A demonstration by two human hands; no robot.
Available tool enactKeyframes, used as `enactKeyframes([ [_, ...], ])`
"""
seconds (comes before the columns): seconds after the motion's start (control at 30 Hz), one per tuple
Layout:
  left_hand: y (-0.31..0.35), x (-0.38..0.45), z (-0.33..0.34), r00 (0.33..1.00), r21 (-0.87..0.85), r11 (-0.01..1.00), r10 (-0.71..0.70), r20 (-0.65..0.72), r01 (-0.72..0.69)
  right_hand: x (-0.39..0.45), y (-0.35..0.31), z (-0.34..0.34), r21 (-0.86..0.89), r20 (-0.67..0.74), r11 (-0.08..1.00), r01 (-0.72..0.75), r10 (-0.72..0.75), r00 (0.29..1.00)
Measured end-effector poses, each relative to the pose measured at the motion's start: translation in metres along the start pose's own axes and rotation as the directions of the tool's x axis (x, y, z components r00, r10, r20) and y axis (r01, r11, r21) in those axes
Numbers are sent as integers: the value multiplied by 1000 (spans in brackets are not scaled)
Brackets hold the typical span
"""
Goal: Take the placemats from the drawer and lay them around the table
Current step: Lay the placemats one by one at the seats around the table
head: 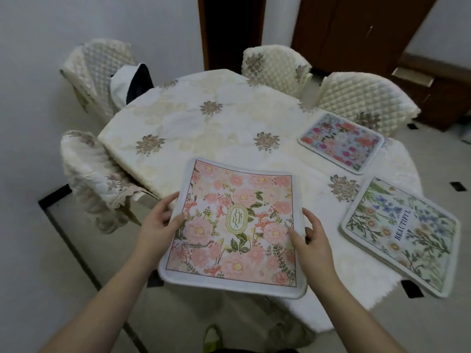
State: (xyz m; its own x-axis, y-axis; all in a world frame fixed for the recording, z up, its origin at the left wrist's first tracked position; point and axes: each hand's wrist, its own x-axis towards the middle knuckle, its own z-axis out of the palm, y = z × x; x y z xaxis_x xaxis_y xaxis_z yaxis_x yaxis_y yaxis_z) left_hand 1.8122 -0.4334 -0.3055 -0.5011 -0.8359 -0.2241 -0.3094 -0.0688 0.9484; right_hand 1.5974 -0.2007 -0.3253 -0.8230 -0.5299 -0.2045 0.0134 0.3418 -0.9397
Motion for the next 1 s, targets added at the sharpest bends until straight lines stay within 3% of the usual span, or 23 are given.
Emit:
enactKeyframes([
  [0.2, 2, 38, 13, 982, 48, 999, -1, 188, -8, -22, 2, -2, 31, -158, 999, -45, 49, 986],
  [0.5, 11, 47, 103, 915, 100, 993, 15, 402, -60, -53, 27, -62, 134, -369, 984, -121, 162, 915],
  [1.0, 40, 43, 176, 894, 169, 975, 56, 445, -145, -39, 66, -113, 266, -440, 956, -127, 237, 866],
])
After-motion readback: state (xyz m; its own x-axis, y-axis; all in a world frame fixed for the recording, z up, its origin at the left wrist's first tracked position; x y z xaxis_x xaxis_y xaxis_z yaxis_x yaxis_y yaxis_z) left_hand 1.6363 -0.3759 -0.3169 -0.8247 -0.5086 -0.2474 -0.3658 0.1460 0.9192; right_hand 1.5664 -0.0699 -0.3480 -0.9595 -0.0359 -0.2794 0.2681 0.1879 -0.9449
